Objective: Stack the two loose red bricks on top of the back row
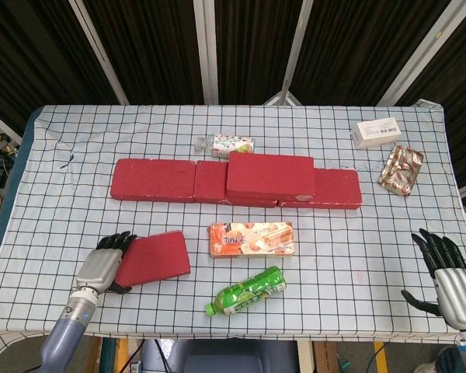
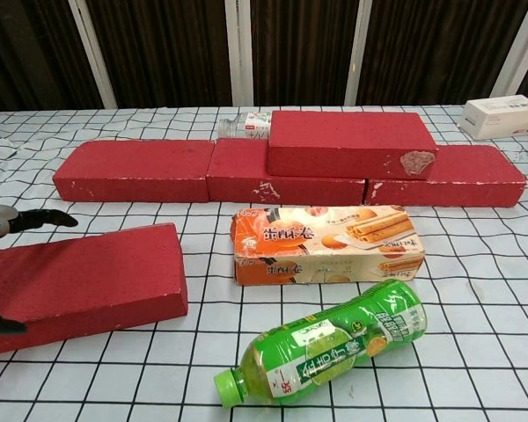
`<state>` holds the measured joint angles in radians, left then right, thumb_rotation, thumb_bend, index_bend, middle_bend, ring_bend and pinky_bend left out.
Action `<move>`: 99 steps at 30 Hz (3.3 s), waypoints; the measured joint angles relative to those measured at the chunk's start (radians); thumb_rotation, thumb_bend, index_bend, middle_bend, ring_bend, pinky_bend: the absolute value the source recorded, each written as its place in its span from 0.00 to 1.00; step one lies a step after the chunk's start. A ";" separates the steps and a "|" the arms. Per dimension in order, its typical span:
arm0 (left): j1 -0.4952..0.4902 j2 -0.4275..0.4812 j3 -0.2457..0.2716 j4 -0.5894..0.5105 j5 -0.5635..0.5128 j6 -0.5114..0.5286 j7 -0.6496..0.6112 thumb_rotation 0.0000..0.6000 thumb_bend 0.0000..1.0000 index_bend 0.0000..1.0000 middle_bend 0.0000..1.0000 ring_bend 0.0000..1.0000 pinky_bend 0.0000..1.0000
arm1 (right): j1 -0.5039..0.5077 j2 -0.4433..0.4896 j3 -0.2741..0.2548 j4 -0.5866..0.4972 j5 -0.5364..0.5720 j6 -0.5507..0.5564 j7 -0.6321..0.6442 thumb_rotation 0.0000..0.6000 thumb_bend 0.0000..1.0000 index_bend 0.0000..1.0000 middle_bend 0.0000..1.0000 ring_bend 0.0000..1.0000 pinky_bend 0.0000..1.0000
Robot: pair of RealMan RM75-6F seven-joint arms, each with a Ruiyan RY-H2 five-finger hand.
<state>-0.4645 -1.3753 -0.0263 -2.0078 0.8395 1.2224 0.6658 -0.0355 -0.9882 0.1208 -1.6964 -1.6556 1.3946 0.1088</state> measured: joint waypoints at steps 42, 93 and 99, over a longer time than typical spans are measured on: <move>-0.079 -0.087 -0.003 0.050 -0.087 0.061 0.084 1.00 0.00 0.04 0.19 0.10 0.25 | 0.057 0.017 -0.069 -0.022 0.095 0.016 -0.011 1.00 0.22 0.00 0.00 0.00 0.00; -0.908 0.336 -0.076 0.510 -0.724 -0.726 0.056 1.00 0.28 0.39 0.27 0.15 0.22 | 0.141 -0.060 -0.032 -0.022 0.430 -0.127 -0.242 1.00 0.22 0.00 0.00 0.00 0.00; -0.868 0.244 -0.085 0.636 -0.561 -0.778 -0.067 1.00 0.28 0.39 0.27 0.15 0.21 | 0.145 -0.060 -0.034 -0.026 0.433 -0.131 -0.245 1.00 0.22 0.00 0.00 0.00 0.00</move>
<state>-1.3323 -1.1308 -0.1108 -1.3718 0.2788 0.4445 0.5991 0.1095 -1.0481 0.0865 -1.7224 -1.2224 1.2636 -0.1358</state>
